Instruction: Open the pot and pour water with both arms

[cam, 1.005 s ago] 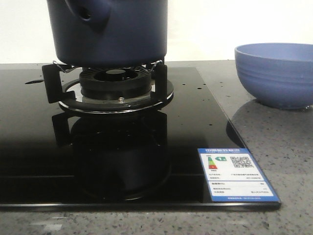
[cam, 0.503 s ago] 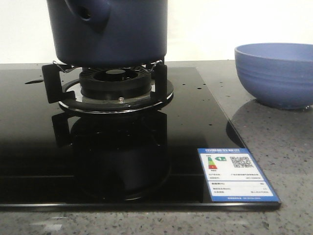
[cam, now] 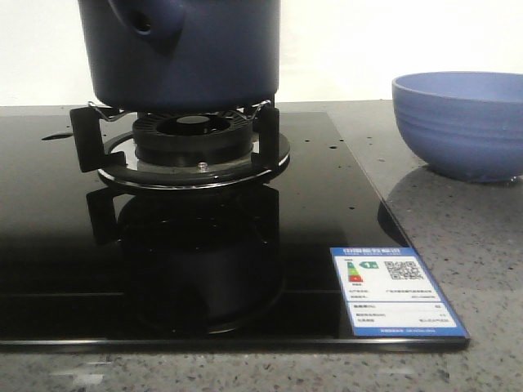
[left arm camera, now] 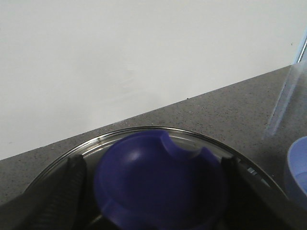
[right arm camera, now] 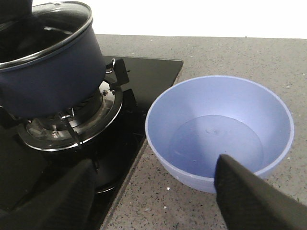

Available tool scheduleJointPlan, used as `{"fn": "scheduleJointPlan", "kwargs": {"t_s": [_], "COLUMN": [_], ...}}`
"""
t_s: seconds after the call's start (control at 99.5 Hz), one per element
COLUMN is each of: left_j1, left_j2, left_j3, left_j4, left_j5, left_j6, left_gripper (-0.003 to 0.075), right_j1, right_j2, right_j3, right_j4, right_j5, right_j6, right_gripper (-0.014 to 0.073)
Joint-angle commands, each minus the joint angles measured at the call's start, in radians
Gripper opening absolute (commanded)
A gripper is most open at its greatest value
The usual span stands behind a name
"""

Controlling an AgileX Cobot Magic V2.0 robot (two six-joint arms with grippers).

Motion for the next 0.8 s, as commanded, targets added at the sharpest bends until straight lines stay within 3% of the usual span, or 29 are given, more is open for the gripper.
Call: {"fn": "scheduleJointPlan", "kwargs": {"t_s": [0.0, 0.121, 0.342, 0.794], "left_j1": [-0.002, -0.002, -0.002, -0.002], "left_j2": [-0.030, -0.030, -0.030, -0.109], "left_j3": [-0.037, -0.037, -0.037, -0.037], "left_j4": [0.003, 0.003, 0.003, 0.003], "left_j5": [-0.071, -0.069, -0.065, -0.044], "left_j6": [-0.001, -0.001, -0.001, -0.001], "left_gripper": [0.0510, 0.0505, 0.0385, 0.0388], "right_j1": [0.000, 0.000, 0.000, 0.000], "right_j2": [0.008, 0.008, 0.008, 0.010], "right_j3": [-0.036, -0.036, -0.036, -0.036], "right_j4": [0.008, 0.008, 0.008, 0.008], "right_j5": [-0.063, -0.063, -0.063, -0.037], "right_j6": [-0.010, -0.010, -0.010, -0.010], "right_gripper": [0.0471, 0.0471, 0.0471, 0.0471]}}
